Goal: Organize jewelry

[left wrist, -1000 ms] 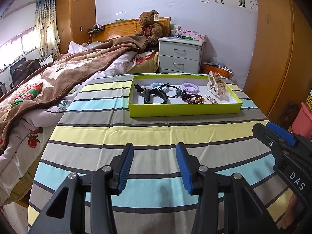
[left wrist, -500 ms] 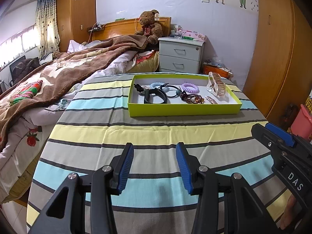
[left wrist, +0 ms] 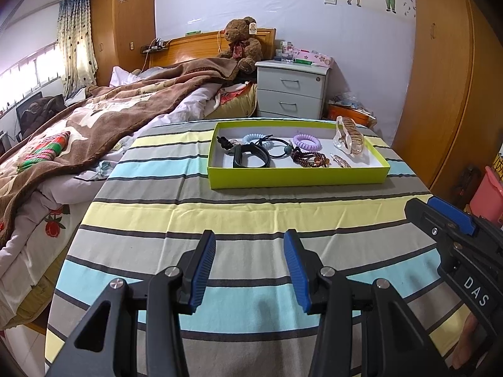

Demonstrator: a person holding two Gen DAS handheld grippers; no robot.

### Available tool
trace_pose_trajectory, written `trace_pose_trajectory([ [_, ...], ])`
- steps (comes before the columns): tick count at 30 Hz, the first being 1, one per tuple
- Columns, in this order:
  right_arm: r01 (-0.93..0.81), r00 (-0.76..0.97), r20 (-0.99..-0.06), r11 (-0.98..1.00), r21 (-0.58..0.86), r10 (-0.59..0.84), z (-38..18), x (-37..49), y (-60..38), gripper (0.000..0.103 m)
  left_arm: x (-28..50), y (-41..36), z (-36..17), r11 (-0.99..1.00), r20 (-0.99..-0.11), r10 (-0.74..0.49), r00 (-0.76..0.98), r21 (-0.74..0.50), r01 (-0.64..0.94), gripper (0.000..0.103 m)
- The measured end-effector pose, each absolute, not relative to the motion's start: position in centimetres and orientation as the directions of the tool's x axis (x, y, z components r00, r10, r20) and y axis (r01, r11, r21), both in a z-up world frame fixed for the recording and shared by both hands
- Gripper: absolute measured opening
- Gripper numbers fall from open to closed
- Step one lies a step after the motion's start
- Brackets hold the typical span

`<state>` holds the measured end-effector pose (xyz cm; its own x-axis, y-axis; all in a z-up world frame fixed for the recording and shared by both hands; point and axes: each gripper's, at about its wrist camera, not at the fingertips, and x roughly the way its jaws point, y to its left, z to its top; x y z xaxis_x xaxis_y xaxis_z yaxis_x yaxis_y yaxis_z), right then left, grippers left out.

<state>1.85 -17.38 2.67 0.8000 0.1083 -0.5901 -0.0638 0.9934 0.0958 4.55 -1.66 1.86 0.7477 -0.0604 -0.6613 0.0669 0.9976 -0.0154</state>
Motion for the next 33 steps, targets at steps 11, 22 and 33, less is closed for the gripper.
trace_pose_trajectory([
  [11,-0.068,0.800,-0.590,0.993,0.096,0.111,2.69,1.87,-17.21,0.039,4.53,-1.41,1.84,0.998,-0.661,-0.050,0.749,-0.009,0.058,0.047],
  [22,-0.068,0.800,-0.589,0.993,0.096,0.112,2.71,1.85,-17.20,0.039,4.47,-1.31,1.91,0.999,-0.662,-0.045,0.748,-0.008,0.053,0.047],
  [33,-0.069,0.800,-0.589,0.993,0.095,0.112,2.69,1.85,-17.14,0.039,4.38,-1.25,1.91,0.999,-0.661,-0.042,0.749,-0.006,0.051,0.047],
])
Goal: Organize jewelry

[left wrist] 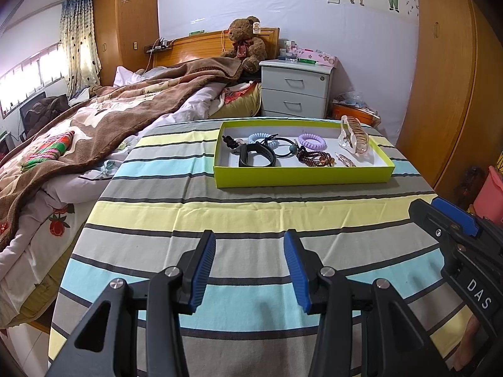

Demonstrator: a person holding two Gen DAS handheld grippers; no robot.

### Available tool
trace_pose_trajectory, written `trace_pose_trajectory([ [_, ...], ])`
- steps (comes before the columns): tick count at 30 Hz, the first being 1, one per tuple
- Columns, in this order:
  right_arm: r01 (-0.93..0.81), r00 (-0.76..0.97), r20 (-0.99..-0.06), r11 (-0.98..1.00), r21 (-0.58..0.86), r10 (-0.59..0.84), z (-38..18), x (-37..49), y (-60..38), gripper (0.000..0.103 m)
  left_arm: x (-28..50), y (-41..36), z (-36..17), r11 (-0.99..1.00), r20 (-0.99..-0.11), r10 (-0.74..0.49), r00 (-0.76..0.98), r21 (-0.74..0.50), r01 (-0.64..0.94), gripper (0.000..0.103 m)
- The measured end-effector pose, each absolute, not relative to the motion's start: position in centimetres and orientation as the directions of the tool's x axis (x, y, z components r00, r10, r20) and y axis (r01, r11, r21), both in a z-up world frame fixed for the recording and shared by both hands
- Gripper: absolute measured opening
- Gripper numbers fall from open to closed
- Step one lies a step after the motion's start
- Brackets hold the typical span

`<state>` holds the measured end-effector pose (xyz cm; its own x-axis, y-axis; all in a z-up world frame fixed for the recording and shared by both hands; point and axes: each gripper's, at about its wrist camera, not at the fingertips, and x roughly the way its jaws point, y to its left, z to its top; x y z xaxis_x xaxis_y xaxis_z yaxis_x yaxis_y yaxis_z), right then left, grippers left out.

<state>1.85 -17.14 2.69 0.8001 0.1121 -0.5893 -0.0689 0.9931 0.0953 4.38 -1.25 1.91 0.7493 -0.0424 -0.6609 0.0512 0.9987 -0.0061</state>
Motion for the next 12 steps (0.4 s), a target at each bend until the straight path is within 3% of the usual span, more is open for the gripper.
trace_pose_trajectory([
  [12,-0.068,0.800,-0.590,0.993,0.096,0.112,2.69,1.86,-17.15,0.039,4.12,-1.02,1.93,0.999,-0.661,-0.029,0.750,0.004,0.042,0.047],
])
